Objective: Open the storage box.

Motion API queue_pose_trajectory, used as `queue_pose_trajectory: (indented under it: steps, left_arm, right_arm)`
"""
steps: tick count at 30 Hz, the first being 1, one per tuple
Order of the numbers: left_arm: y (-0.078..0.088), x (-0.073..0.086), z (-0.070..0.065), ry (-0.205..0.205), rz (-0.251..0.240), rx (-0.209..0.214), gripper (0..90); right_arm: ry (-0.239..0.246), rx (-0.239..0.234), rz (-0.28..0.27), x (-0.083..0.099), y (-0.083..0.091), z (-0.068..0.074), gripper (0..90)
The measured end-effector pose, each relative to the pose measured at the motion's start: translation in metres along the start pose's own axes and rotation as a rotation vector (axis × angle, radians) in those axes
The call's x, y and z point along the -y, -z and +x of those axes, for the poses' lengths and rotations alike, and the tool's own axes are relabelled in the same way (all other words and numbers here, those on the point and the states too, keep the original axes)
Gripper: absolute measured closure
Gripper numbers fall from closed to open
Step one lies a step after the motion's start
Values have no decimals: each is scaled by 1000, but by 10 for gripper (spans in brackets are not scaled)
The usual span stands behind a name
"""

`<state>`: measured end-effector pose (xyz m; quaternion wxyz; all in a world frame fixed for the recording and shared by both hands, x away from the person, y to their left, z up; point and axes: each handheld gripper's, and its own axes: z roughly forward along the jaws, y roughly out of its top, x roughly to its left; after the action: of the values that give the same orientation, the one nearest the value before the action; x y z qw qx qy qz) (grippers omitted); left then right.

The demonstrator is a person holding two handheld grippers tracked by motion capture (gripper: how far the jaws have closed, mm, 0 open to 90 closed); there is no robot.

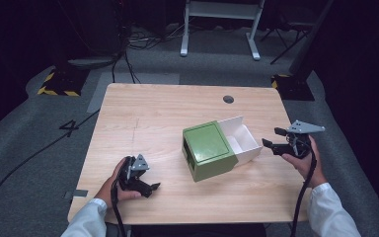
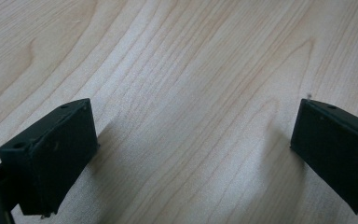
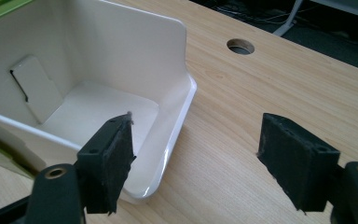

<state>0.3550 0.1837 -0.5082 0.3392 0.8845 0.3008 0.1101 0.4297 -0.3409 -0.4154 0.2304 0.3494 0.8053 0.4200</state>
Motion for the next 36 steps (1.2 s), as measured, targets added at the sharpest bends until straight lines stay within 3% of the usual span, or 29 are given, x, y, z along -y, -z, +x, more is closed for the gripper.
queue_pose_trajectory:
  steps: [20,27,36]
  left_arm:
    - [0,0,0,1,1,0,5]
    - [0,0,0,1,1,0,5]
    - [0,0,0,1,1,0,5]
  right_arm:
    - [57,-22,3,6,19,17,226]
    - [75,-30,19,13,21,23,227]
    - [134,-47,58,22,21,35,223]
